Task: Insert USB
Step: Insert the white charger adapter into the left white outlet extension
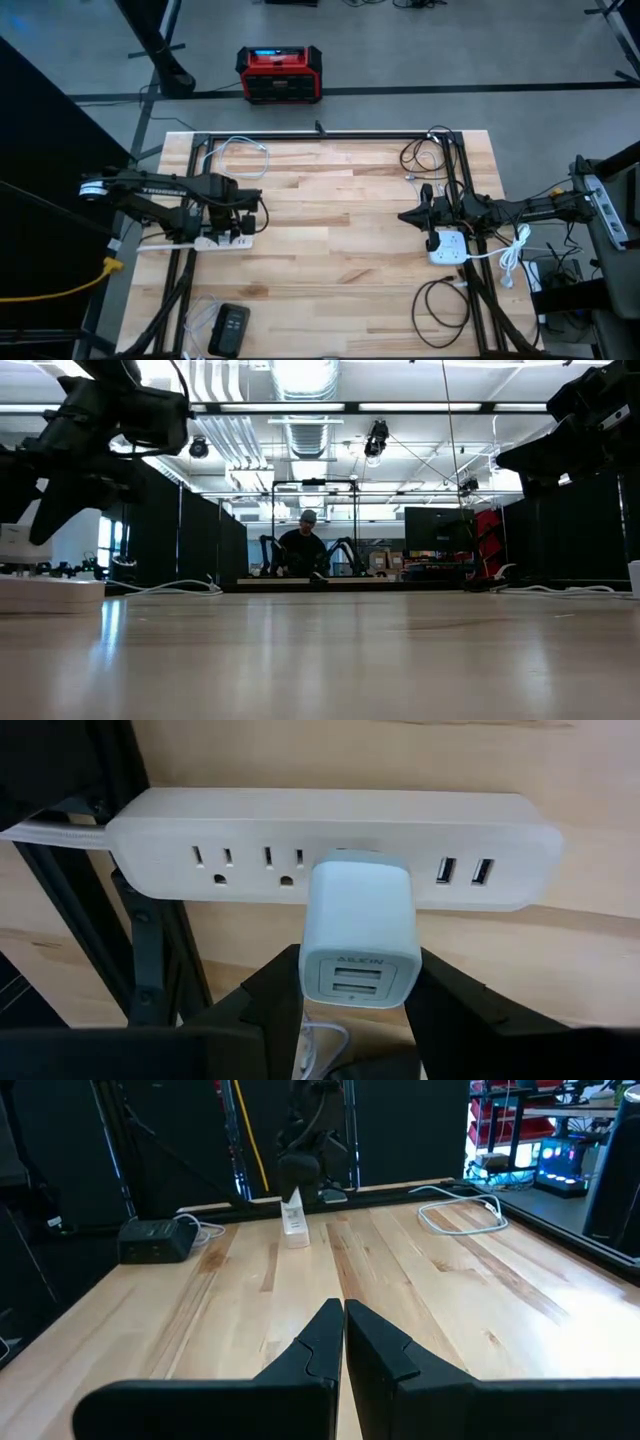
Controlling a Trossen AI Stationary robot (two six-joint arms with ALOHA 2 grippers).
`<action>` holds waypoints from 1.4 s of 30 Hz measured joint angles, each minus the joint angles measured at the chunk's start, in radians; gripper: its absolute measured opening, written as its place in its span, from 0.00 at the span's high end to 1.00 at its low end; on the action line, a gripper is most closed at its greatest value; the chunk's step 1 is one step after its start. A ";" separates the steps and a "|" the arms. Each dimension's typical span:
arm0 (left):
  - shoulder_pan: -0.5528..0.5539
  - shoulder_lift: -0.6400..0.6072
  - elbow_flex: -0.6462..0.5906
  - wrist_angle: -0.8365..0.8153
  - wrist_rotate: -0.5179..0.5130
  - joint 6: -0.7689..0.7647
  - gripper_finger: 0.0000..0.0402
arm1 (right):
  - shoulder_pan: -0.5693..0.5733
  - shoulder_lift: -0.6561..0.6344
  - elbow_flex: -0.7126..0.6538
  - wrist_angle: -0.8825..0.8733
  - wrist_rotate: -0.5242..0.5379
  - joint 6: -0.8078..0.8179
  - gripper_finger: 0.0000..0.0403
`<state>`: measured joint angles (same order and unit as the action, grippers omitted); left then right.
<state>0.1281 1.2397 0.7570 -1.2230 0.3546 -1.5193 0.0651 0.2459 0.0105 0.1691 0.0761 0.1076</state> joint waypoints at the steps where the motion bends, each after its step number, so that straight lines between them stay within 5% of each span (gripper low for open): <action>1: 0.001 0.003 0.000 0.001 0.002 0.002 0.65 | 0.000 0.000 0.000 0.000 0.000 -0.002 1.00; 21: 0.115 0.101 -0.075 0.050 0.119 0.187 0.65 | 0.000 0.000 0.000 0.000 0.000 -0.004 1.00; 32: 0.171 0.072 0.021 -0.013 -0.050 0.243 0.65 | 0.000 0.000 0.000 0.000 0.001 -0.006 1.00; 42: 0.225 0.102 -0.006 -0.010 -0.022 0.288 0.65 | 0.000 0.000 0.000 0.000 0.000 -0.003 1.00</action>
<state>0.3530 1.3415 0.7506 -1.2329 0.3327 -1.2309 0.0651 0.2459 0.0105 0.1688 0.0761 0.1043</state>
